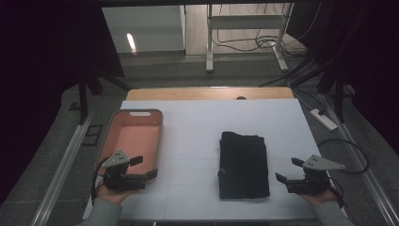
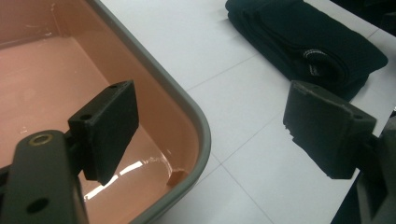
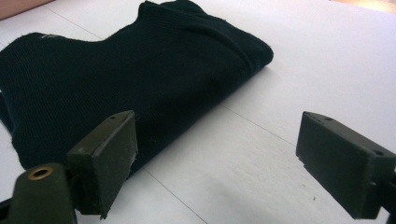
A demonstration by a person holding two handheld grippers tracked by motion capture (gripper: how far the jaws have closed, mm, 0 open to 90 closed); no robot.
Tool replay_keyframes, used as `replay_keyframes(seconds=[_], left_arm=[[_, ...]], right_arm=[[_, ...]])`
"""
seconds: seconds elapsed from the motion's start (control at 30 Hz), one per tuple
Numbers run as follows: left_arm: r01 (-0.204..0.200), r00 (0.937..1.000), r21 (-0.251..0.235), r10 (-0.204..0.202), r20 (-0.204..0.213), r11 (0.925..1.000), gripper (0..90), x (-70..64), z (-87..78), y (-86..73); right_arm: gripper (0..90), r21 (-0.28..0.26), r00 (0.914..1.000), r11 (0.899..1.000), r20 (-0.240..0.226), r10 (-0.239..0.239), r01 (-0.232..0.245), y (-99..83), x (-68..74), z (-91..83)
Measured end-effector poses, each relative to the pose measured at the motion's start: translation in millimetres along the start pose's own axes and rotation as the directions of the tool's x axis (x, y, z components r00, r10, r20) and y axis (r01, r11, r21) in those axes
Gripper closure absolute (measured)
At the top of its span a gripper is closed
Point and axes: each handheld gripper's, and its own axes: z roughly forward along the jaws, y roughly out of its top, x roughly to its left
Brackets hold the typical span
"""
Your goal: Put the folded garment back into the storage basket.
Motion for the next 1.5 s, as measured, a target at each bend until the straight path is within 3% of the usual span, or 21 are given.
replay_keyframes(seconds=[0.43, 1.5], left_arm=[[-0.001, 1.0000, -0.010, 0.001, 0.007, 0.9999, 17.8, -6.1, 4.4, 13.9], [-0.059, 0.9954, 0.023, 0.057, 0.077, 0.9980, 17.7, -24.8, 51.7, 53.3]], right_arm=[[13.7, 0.003, 1.0000, 1.000, 0.001, 0.001, -0.002, -0.2, -1.1, 1.4], [14.2, 0.008, 1.0000, 1.000, 0.006, 0.004, -0.004, -1.4, -1.9, 2.3]])
